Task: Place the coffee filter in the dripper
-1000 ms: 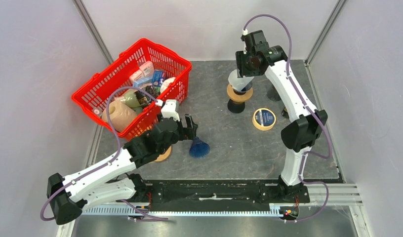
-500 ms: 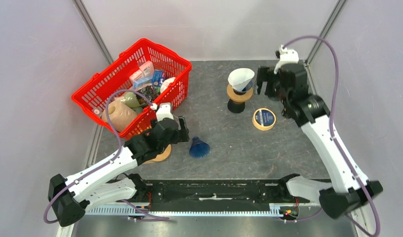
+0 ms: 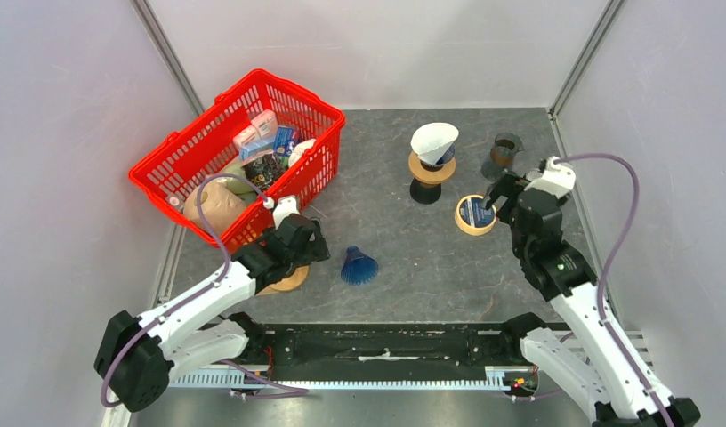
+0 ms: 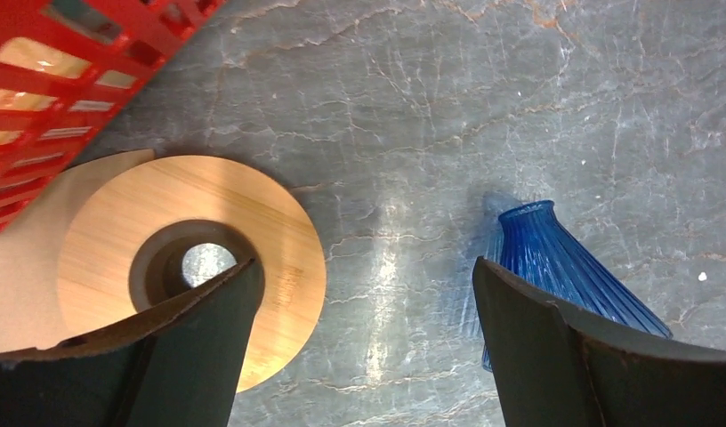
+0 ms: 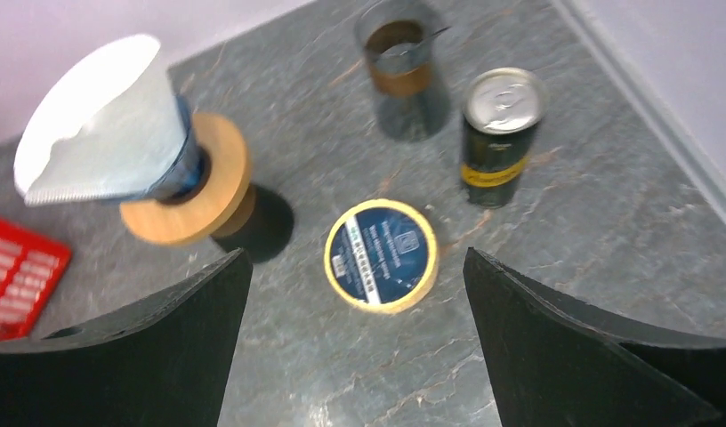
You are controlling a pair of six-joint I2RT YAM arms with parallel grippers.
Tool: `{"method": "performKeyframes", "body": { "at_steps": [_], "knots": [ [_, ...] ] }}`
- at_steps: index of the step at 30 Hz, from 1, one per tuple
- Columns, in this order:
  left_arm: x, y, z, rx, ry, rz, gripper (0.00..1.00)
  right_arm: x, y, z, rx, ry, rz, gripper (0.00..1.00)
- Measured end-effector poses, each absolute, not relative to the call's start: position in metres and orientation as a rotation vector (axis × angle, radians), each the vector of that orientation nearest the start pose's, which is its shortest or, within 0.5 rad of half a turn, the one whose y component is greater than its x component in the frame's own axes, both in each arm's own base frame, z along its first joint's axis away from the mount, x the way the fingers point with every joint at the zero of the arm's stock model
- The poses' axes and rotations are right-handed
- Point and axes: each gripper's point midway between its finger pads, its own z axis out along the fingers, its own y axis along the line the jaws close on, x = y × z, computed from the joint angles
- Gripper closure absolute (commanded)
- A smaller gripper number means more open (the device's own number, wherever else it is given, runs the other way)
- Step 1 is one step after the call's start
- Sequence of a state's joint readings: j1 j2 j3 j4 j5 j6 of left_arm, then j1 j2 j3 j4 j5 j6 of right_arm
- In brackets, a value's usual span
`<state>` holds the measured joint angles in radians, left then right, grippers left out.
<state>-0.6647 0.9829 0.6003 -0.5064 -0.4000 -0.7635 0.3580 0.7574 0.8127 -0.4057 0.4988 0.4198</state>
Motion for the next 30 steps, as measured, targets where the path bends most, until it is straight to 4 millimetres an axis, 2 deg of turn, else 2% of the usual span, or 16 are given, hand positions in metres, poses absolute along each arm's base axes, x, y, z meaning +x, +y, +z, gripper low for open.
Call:
{"method": "performKeyframes", "body": {
  "at_steps": [3, 7, 11, 14, 16, 20, 24, 30],
  "knots": [
    [0.229, -0.131, 0.080, -0.271, 2.386, -0.207, 0.04, 0.279, 0.015, 0.259, 0.478, 1.758, 0.010, 0.03],
    [0.232, -0.127, 0.074, -0.290, 2.396, -0.188, 0.04, 0.295, 0.023, 0.277, 0.461, 1.741, 0.028, 0.03],
    [0.232, -0.129, 0.076, -0.288, 2.393, -0.205, 0.04, 0.348, 0.057, 0.305, 0.379, 1.794, 0.078, 0.03],
    [0.230, -0.133, 0.078, -0.281, 2.393, -0.241, 0.04, 0.394, 0.085, 0.314, 0.313, 1.840, 0.119, 0.03],
    [0.229, -0.135, 0.079, -0.277, 2.393, -0.265, 0.04, 0.418, 0.101, 0.308, 0.266, 1.880, 0.137, 0.03],
    [0.229, -0.140, 0.082, -0.273, 2.391, -0.311, 0.04, 0.440, 0.116, 0.279, 0.217, 1.973, 0.140, 0.03],
    [0.229, -0.143, 0.084, -0.270, 2.390, -0.339, 0.04, 0.441, 0.117, 0.251, 0.202, 2.049, 0.123, 0.04],
    [0.228, -0.145, 0.085, -0.267, 2.391, -0.355, 0.04, 0.437, 0.107, 0.226, 0.215, 2.109, 0.093, 0.04]
  ]
}}
